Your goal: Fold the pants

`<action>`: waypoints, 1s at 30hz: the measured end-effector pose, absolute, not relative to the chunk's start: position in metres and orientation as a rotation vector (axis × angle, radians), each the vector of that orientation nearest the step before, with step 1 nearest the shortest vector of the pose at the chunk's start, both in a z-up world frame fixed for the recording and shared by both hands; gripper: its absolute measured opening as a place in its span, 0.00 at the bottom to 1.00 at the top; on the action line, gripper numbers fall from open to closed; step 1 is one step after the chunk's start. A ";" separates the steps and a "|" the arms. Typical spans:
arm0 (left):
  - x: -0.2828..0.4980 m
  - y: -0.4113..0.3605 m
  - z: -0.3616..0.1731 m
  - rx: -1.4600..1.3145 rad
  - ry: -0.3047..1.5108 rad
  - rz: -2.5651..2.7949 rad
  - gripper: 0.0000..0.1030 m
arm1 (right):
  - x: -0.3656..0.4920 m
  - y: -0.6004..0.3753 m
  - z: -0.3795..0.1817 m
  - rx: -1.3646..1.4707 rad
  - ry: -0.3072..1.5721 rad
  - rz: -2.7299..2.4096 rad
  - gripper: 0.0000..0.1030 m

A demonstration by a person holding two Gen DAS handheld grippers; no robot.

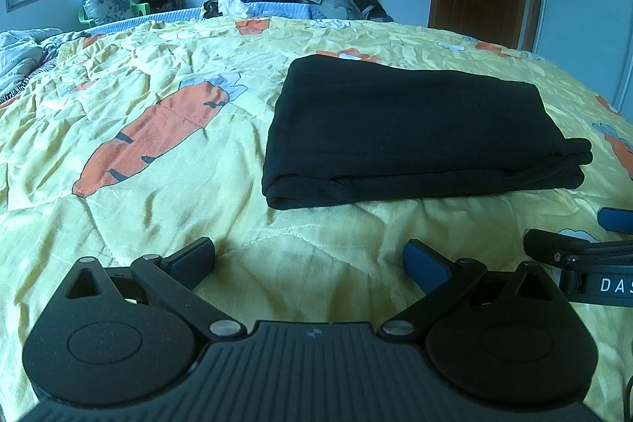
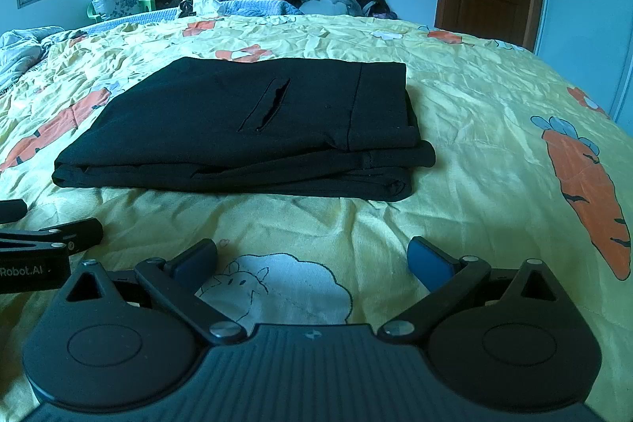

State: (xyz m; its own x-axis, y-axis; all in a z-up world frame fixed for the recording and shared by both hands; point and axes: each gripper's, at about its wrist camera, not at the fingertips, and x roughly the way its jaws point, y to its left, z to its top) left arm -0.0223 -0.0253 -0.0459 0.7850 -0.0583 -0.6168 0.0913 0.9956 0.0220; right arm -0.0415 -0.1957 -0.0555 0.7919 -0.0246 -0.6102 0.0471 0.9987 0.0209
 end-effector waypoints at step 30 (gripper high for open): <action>-0.022 -0.026 -0.046 0.052 0.663 -0.081 1.00 | -0.043 -0.202 -0.055 0.038 0.656 -0.051 1.00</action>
State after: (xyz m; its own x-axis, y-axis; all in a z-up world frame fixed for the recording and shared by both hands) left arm -0.0225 -0.0263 -0.0457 0.7851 -0.0581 -0.6166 0.0914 0.9956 0.0226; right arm -0.0426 -0.2016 -0.0551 0.7910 -0.0354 -0.6108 0.0597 0.9980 0.0194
